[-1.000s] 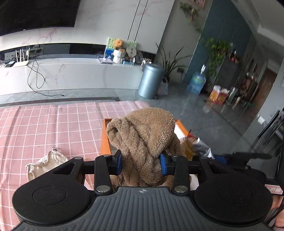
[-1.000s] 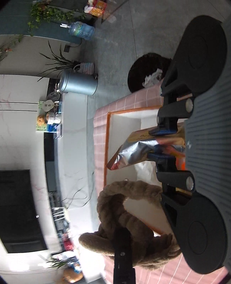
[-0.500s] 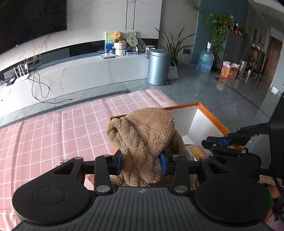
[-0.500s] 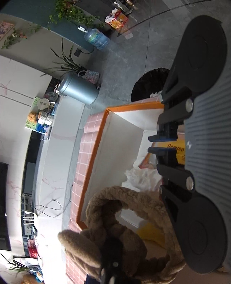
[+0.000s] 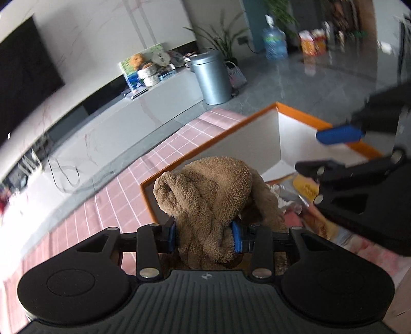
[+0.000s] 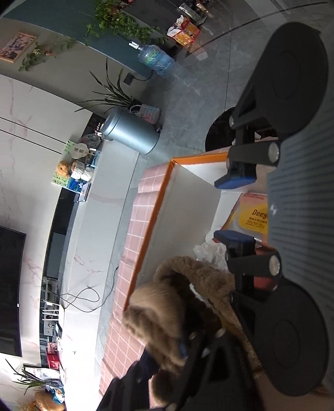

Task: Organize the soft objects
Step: 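Carry the towel and snack packet into the orange box and open both tools, then move both tools back toward the white mesh bag and cream cloth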

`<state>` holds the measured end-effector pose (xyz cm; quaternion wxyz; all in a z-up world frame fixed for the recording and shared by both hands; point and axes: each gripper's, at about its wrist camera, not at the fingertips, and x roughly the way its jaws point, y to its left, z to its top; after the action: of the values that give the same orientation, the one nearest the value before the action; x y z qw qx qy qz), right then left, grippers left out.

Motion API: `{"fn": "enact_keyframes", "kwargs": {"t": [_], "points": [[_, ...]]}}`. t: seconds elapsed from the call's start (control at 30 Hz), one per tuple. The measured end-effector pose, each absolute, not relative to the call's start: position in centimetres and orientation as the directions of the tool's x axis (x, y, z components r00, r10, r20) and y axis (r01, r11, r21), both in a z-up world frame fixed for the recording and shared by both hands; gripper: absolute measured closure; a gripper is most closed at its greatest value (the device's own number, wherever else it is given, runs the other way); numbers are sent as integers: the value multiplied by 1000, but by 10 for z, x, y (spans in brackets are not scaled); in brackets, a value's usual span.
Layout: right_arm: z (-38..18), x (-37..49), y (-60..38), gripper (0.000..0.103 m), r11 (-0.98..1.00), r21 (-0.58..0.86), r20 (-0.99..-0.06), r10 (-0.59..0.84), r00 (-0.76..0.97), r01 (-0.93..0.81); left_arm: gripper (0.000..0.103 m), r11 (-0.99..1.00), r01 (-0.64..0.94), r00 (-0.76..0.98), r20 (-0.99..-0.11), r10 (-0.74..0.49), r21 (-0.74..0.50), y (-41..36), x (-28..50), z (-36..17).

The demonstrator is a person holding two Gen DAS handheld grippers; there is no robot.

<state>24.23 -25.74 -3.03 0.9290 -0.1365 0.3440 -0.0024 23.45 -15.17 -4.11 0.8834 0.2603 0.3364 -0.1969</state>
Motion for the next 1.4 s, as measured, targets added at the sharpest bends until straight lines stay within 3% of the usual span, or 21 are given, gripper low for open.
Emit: {"fn": "enact_keyframes", "kwargs": {"t": [0.17, 0.33, 0.47, 0.5, 0.6, 1.0, 1.4], "points": [[-30, 239, -263, 64, 972, -222, -648, -88, 757, -77, 53, 748, 566, 648, -748, -145, 345, -162, 239, -56], [-32, 237, -262, 63, 974, -212, -649, -81, 756, -77, 35, 750, 560, 648, -750, -133, 352, -161, 240, -59], [-30, 234, -262, 60, 976, -207, -641, -80, 763, -71, 30, 780, 552, 646, -743, -176, 295, -152, 242, -52], [-29, 233, -263, 58, 976, -207, -638, -82, 766, -68, 23, 784, 548, 652, -736, -183, 291, -151, 241, -50], [-27, 230, -263, 55, 976, -208, -632, -88, 770, -59, 14, 789, 556, 653, -725, -220, 262, -146, 236, -40], [-11, 213, -265, 44, 981, -190, -614, -87, 784, -39, 13, 812, 576, 601, -720, -348, 89, -117, 222, 4], [9, 177, -243, 38, 995, -91, -578, -30, 816, -28, 13, 879, 470, 661, -626, -414, -84, -63, 186, 22]]}}
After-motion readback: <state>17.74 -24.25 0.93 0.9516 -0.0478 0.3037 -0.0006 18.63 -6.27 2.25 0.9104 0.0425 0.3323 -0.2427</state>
